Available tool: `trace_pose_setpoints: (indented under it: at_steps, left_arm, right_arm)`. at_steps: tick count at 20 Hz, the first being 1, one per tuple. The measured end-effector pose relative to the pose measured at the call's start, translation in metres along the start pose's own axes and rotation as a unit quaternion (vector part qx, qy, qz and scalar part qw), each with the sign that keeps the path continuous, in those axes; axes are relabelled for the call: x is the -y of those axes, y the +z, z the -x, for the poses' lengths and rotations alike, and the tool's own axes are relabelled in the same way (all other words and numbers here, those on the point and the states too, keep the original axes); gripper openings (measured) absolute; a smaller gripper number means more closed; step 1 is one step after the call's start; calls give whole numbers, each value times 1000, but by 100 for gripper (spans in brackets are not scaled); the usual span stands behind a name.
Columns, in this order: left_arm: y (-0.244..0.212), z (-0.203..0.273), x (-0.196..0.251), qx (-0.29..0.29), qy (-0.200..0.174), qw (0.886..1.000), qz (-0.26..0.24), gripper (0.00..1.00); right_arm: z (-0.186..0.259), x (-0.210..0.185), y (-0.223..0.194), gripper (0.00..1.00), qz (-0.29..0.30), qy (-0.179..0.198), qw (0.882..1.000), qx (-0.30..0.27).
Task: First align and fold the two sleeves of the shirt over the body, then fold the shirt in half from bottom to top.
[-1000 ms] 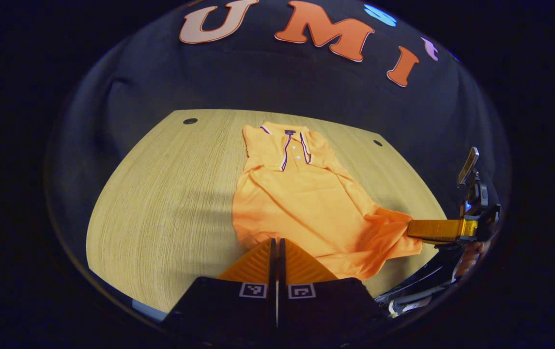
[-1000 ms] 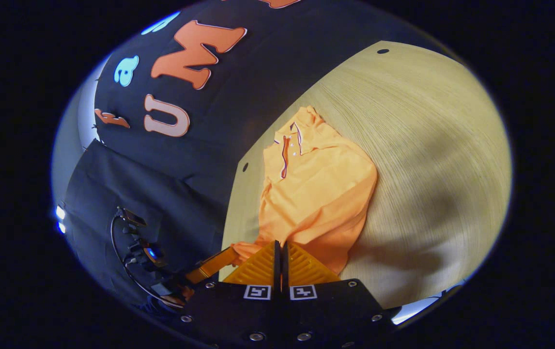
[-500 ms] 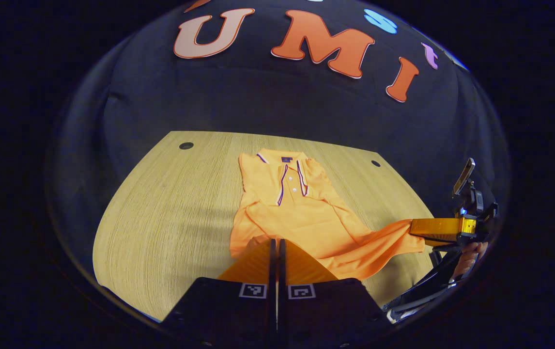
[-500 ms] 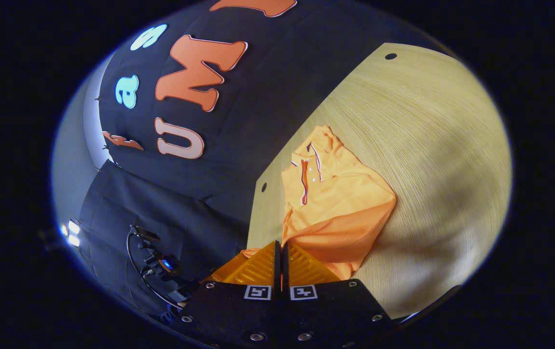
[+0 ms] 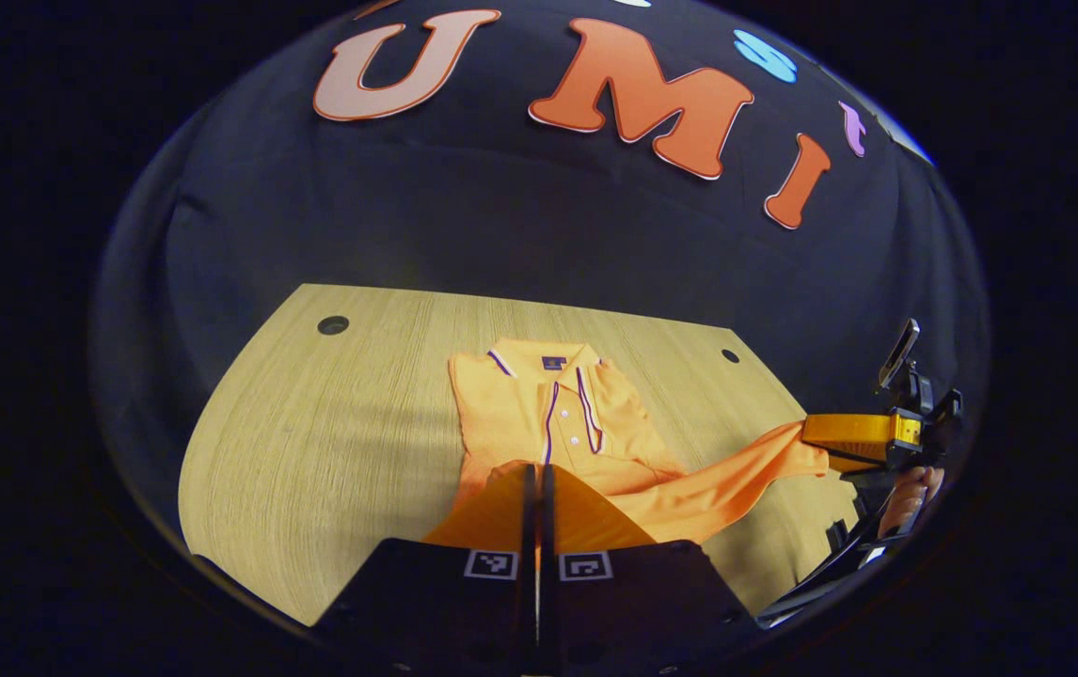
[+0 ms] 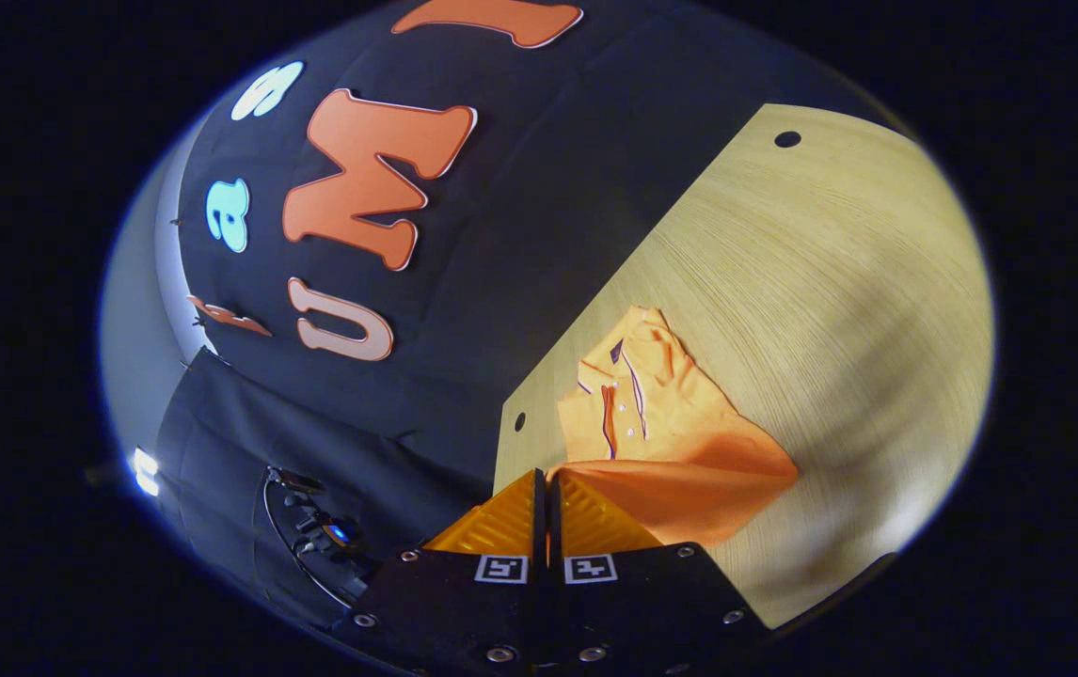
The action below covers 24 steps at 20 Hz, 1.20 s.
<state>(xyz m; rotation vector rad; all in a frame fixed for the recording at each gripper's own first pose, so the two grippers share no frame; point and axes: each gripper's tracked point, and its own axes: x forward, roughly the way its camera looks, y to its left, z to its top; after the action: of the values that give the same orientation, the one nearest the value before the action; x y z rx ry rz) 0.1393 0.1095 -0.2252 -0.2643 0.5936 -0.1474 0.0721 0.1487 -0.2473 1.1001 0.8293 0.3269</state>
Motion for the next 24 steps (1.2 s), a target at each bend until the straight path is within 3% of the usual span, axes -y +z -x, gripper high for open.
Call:
trace_pose_setpoints:
  at_steps: [7, 15, 21, 24]
  left_arm:
    - [49, -72, -25, -10, -6, 1000, -5, 2]
    - [74, -151, -62, -22, -5, 1000, 5, 2]
    - [73, -207, -99, -42, 18, 998, 47, 1]
    - [75, -221, -108, -38, 31, 998, 41, 5]
  right_arm:
    - [-61, 9, 54, 0, -8, -24, 1000, 12]
    - [-148, 19, 90, 0, 40, -67, 997, -9]
    - [-183, 55, 117, 0, 63, -134, 989, -10]
    - [-188, 89, 124, 1, 68, -208, 976, -17]
